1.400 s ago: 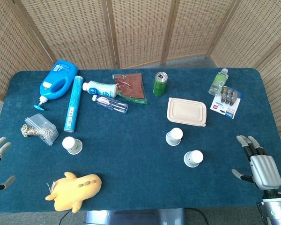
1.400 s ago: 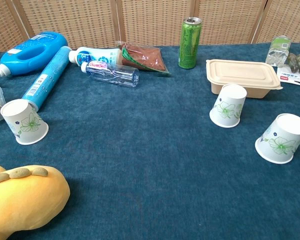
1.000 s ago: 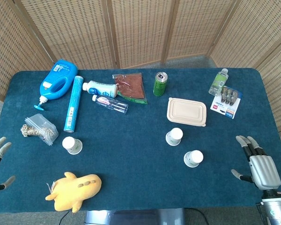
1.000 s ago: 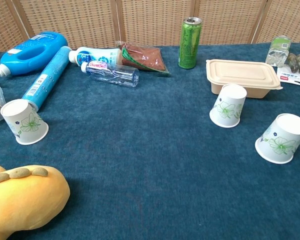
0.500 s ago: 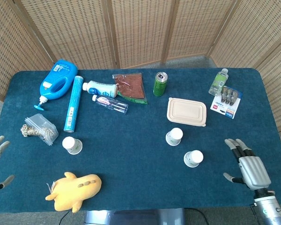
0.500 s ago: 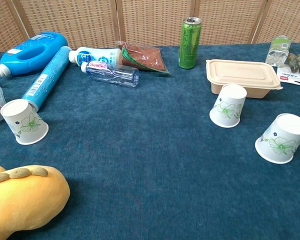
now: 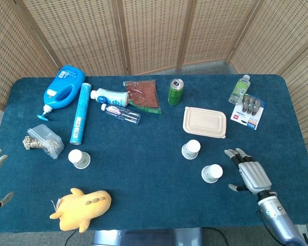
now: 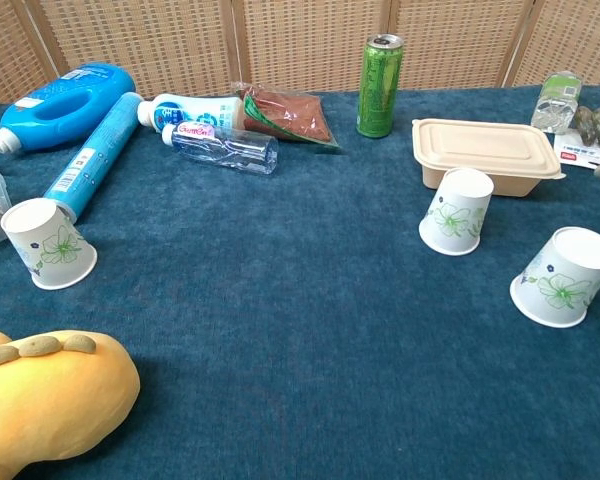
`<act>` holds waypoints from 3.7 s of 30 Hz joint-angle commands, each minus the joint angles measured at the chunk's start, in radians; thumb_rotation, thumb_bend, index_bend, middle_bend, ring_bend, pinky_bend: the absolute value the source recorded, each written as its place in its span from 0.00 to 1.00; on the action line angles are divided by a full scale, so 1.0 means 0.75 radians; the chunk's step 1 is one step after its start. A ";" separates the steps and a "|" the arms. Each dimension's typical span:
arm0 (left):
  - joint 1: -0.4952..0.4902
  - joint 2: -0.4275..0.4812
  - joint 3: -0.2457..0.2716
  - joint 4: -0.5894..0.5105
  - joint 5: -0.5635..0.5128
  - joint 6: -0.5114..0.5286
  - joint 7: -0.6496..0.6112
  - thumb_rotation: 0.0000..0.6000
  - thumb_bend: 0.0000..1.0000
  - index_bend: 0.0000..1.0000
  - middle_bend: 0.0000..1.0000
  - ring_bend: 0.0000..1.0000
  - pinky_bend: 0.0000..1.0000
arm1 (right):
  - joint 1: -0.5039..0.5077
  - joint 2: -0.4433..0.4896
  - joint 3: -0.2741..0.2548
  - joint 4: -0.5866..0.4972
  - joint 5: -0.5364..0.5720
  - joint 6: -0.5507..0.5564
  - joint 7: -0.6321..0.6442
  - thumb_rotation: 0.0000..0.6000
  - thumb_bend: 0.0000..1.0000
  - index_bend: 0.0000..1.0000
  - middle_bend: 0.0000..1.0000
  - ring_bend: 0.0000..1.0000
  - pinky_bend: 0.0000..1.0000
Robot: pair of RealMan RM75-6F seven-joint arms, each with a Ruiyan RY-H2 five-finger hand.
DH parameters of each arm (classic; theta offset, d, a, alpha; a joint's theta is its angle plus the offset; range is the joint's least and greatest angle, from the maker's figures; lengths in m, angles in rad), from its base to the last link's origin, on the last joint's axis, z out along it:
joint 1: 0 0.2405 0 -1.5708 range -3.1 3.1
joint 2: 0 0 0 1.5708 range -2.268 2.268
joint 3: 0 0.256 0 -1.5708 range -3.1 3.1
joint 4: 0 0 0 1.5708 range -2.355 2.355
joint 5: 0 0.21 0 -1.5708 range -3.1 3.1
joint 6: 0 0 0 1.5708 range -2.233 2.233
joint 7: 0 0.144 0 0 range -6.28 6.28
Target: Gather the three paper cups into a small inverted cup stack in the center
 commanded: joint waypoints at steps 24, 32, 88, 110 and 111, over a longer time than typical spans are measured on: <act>-0.001 0.002 -0.007 0.006 -0.019 -0.018 -0.011 1.00 0.26 0.00 0.00 0.00 0.00 | 0.026 -0.198 -0.006 0.087 0.012 0.069 -0.094 1.00 0.26 0.34 0.40 0.24 0.35; 0.001 0.002 -0.007 0.005 -0.017 -0.017 -0.012 1.00 0.26 0.00 0.00 0.00 0.00 | 0.018 -0.211 -0.010 0.080 -0.011 0.110 -0.086 1.00 0.35 0.42 0.48 0.31 0.37; -0.004 0.020 -0.015 0.023 -0.036 -0.033 -0.084 1.00 0.26 0.00 0.00 0.00 0.00 | 0.558 -0.518 0.186 -0.198 0.480 -0.070 -0.939 1.00 0.37 0.42 0.48 0.31 0.37; -0.008 0.014 -0.013 0.023 -0.040 -0.048 -0.072 1.00 0.26 0.00 0.00 0.00 0.00 | 0.650 -0.700 0.228 -0.137 0.662 0.052 -1.010 1.00 0.37 0.42 0.48 0.31 0.37; -0.008 0.014 -0.013 0.024 -0.041 -0.049 -0.073 1.00 0.26 0.00 0.00 0.00 0.00 | 0.654 -0.707 0.232 -0.141 0.673 0.056 -1.014 1.00 0.37 0.42 0.48 0.31 0.37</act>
